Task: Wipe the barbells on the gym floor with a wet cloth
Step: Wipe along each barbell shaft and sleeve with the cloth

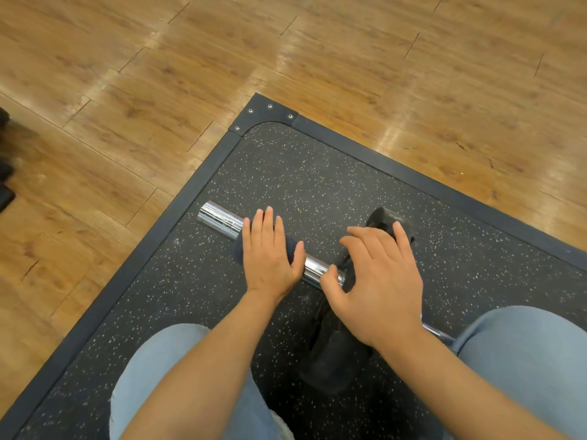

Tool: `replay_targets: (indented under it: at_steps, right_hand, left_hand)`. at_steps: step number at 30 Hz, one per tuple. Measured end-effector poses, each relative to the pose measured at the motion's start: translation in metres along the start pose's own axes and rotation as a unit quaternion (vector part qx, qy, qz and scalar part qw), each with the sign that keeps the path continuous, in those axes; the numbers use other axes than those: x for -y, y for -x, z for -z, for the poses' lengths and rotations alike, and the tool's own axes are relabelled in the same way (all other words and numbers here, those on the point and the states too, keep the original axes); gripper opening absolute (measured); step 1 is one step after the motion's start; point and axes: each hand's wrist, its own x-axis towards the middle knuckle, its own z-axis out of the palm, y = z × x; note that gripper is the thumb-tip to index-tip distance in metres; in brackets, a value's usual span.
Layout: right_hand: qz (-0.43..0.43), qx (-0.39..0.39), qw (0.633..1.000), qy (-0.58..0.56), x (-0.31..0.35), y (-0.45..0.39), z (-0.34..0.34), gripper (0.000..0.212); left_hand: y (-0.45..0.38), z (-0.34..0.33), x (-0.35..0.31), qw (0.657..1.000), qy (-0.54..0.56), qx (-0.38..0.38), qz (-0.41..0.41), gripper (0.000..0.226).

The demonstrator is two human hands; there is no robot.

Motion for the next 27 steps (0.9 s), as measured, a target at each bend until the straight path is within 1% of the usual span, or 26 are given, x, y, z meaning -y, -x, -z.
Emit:
replay_targets:
  at_steps: [2, 4, 8, 10, 12, 13, 15, 16, 17, 19, 20, 22, 25, 27]
  right_hand:
    - [0.0, 0.002, 1.0, 0.0, 0.0, -0.001, 0.0, 0.044]
    - [0.002, 0.004, 1.0, 0.002, -0.002, -0.003, 0.0, 0.043]
    - [-0.001, 0.011, 1.0, -0.002, -0.004, -0.003, -0.001, 0.042]
    - [-0.001, 0.011, 1.0, -0.003, -0.003, -0.002, -0.001, 0.041]
    - [0.0, 0.013, 1.0, -0.003, -0.003, -0.001, -0.001, 0.04]
    - [0.002, 0.014, 1.0, -0.002, -0.003, -0.001, -0.001, 0.04]
    - [0.003, 0.014, 1.0, 0.0, -0.004, -0.001, -0.001, 0.04]
    - [0.003, 0.013, 1.0, -0.001, -0.004, -0.001, -0.001, 0.04]
    - [0.003, 0.013, 1.0, -0.003, -0.004, -0.002, -0.001, 0.041]
    - [-0.001, 0.014, 1.0, -0.004, -0.004, -0.002, -0.001, 0.041]
    - [-0.003, 0.015, 1.0, -0.004, -0.004, -0.002, -0.001, 0.041]
    - [-0.002, 0.016, 1.0, -0.003, -0.003, -0.001, -0.001, 0.041]
    - [0.002, 0.02, 1.0, 0.002, -0.003, -0.001, -0.001, 0.042]
    - [0.002, 0.024, 1.0, 0.0, -0.003, -0.001, 0.0, 0.043]
  left_hand:
    - [0.0, -0.004, 0.001, 1.0, 0.004, -0.006, -0.004, 0.057]
    - [-0.007, -0.006, 0.008, 1.0, 0.007, -0.014, 0.018, 0.057]
    - [-0.02, -0.004, 0.027, 0.987, 0.037, -0.033, 0.151, 0.06]
    - [-0.018, -0.003, 0.021, 0.982, 0.044, -0.041, 0.177, 0.06]
    - [-0.008, -0.005, 0.005, 0.985, 0.047, -0.023, 0.166, 0.06]
    - [-0.003, -0.006, 0.0, 0.988, 0.047, -0.01, 0.145, 0.06]
    - [-0.002, -0.004, 0.006, 0.995, 0.038, 0.012, 0.094, 0.061]
    - [-0.007, -0.002, 0.015, 0.996, 0.027, 0.02, 0.084, 0.062]
    - [-0.014, -0.001, 0.026, 0.995, 0.018, 0.026, 0.092, 0.062]
    - [-0.029, 0.001, 0.042, 0.987, 0.021, 0.017, 0.158, 0.063]
    - [-0.031, 0.001, 0.043, 0.982, 0.024, 0.009, 0.189, 0.063]
    - [-0.026, 0.004, 0.03, 0.977, 0.03, 0.013, 0.211, 0.064]
    - [-0.002, 0.002, -0.003, 0.983, 0.034, 0.052, 0.172, 0.066]
    - [0.001, 0.003, -0.002, 0.989, 0.02, 0.07, 0.127, 0.066]
